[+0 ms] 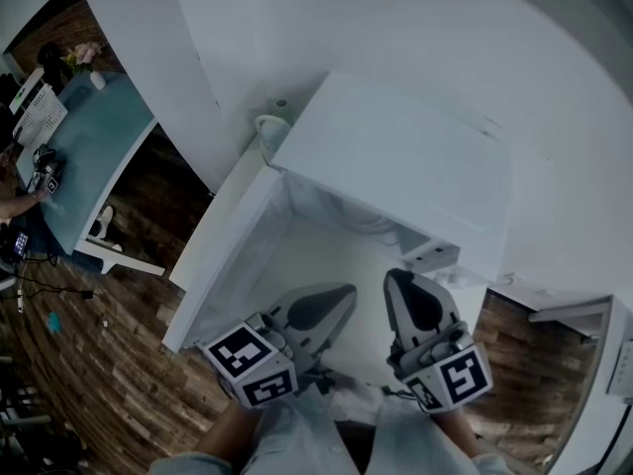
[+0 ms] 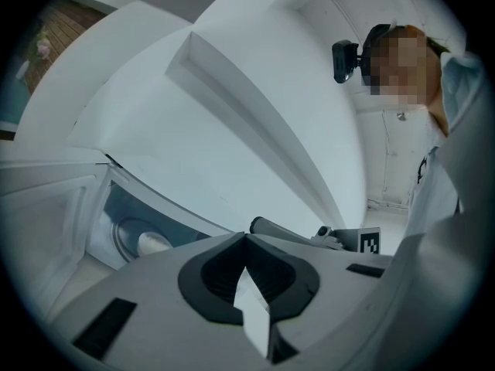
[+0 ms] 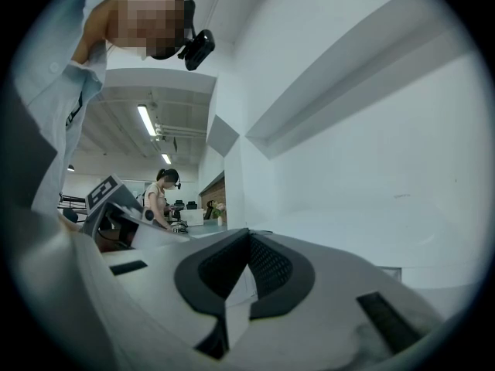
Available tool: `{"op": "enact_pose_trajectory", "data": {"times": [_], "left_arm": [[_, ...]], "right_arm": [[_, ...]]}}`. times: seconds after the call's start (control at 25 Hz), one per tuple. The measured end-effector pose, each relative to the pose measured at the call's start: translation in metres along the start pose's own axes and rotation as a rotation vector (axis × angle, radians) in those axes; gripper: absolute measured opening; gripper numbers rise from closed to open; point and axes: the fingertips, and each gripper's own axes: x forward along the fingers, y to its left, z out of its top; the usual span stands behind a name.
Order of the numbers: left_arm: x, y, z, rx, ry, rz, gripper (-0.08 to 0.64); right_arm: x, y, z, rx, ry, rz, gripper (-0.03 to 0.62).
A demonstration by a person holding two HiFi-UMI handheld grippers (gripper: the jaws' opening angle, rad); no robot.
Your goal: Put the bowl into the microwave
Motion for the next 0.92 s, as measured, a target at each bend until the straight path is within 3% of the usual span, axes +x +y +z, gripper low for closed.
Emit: {"op": "enact_pose_trajectory", "data": {"times": [0.92], "left_arm": [[0.0,-0.013,-0.005,0.001,0.023,-0.06,-0.002]], "right_arm": [[0.001,0.001,-0.009,-0.009,0.042,-0.017,0.002]]}}
